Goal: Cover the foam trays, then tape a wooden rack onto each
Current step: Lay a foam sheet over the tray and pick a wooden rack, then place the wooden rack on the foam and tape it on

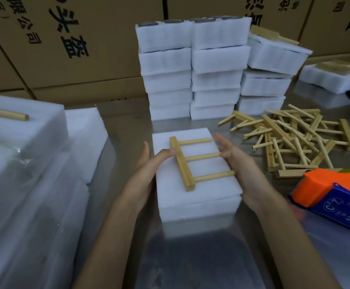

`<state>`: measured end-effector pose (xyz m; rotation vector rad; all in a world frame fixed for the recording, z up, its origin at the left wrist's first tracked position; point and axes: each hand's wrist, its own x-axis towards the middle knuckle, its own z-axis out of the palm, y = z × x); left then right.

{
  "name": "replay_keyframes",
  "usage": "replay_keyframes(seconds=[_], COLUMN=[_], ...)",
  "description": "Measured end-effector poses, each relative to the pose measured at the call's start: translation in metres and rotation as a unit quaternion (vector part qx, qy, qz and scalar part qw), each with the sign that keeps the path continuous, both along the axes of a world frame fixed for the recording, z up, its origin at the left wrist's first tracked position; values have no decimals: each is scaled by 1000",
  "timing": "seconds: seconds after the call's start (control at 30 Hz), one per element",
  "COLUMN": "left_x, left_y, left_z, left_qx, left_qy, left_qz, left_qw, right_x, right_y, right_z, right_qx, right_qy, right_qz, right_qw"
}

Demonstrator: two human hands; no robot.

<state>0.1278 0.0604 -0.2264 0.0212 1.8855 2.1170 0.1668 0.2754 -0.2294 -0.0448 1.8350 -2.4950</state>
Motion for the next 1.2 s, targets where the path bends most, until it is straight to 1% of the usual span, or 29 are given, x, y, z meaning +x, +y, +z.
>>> replay_keyframes(seconds=[0.07, 0.13, 0.2, 0.3, 0.5, 0.63, 0.77, 0.97, 1.07, 1.2], left_x=[3, 7, 9, 10, 9, 14, 19, 38, 48, 54], left_y=[4, 10, 15, 17, 20, 25, 28, 24, 23, 20], left_z=[2, 5, 7, 8, 6, 6, 10, 2, 3, 8], left_qx=[-17, -54, -70, -86, -106, -129, -115, -87, -52, -10], left_qy=[40, 65, 67, 59, 53, 41, 19, 0, -6, -13], left_qz=[-14, -18, 7, 49, 83, 84, 71, 70, 77, 70], left_qw=[999, 996, 995, 993, 989, 987, 991, 994, 996, 997], right_x=[-2, -2, 0, 2, 3, 7, 19, 37, 41, 48], right_y=[1, -1, -4, -4, -8, -12, -14, -10, -10, -11], right_z=[0, 1, 1, -5, -3, -5, -8, -13, -12, 3], right_qx=[-5, 32, 86, 125, 130, 80, 4, -29, 5, 54], right_qy=[1, -11, -20, -28, -50, -64, -72, -69, -72, -98], right_qz=[-3, 16, 5, -19, -39, -53, -52, -10, -15, -34], right_qw=[1000, 999, 996, 992, 990, 993, 996, 997, 997, 993])
